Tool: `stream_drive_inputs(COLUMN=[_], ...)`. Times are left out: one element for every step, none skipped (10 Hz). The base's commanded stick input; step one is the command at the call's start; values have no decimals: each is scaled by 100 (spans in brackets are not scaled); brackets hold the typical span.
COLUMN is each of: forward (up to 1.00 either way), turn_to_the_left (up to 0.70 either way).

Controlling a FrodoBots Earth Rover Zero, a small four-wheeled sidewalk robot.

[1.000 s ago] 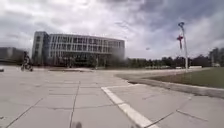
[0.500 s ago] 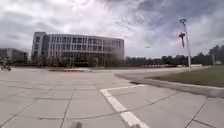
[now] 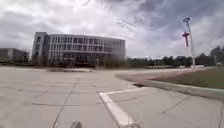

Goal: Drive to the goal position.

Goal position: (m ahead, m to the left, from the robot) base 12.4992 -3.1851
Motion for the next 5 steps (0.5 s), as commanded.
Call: stream_drive_inputs(forward=[70,70,70,70,70], turn_to_the_left=[0,0,0,0,0])
